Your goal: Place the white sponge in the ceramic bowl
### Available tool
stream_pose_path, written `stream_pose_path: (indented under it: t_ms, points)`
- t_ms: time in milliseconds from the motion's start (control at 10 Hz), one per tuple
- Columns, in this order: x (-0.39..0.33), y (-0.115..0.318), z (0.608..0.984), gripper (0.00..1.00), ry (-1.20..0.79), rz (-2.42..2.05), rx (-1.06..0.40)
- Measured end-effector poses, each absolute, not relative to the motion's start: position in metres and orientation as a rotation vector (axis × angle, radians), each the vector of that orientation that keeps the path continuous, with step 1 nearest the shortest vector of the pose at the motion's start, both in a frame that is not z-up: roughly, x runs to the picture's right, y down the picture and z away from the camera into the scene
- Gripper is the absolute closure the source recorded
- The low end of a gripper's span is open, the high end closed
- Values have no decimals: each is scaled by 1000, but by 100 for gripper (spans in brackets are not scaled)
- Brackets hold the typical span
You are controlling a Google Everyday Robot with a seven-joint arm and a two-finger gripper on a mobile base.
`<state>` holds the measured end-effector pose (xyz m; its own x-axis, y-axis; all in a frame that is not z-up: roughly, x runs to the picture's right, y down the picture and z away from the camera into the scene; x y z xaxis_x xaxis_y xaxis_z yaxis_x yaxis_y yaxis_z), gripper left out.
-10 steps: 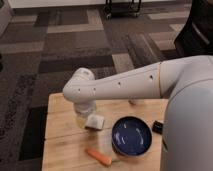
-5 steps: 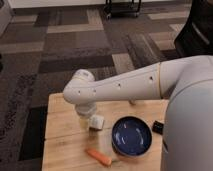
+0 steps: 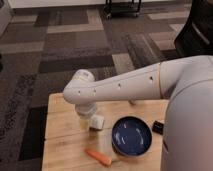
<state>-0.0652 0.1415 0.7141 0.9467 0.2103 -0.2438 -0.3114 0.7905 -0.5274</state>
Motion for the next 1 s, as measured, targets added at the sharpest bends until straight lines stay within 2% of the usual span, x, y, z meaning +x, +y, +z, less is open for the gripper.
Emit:
stream_pose_path:
  t_ms: [400, 1000]
  points:
    - [-51, 144, 743, 35, 208, 211, -596]
    - [-58, 159, 773, 35, 124, 169, -613]
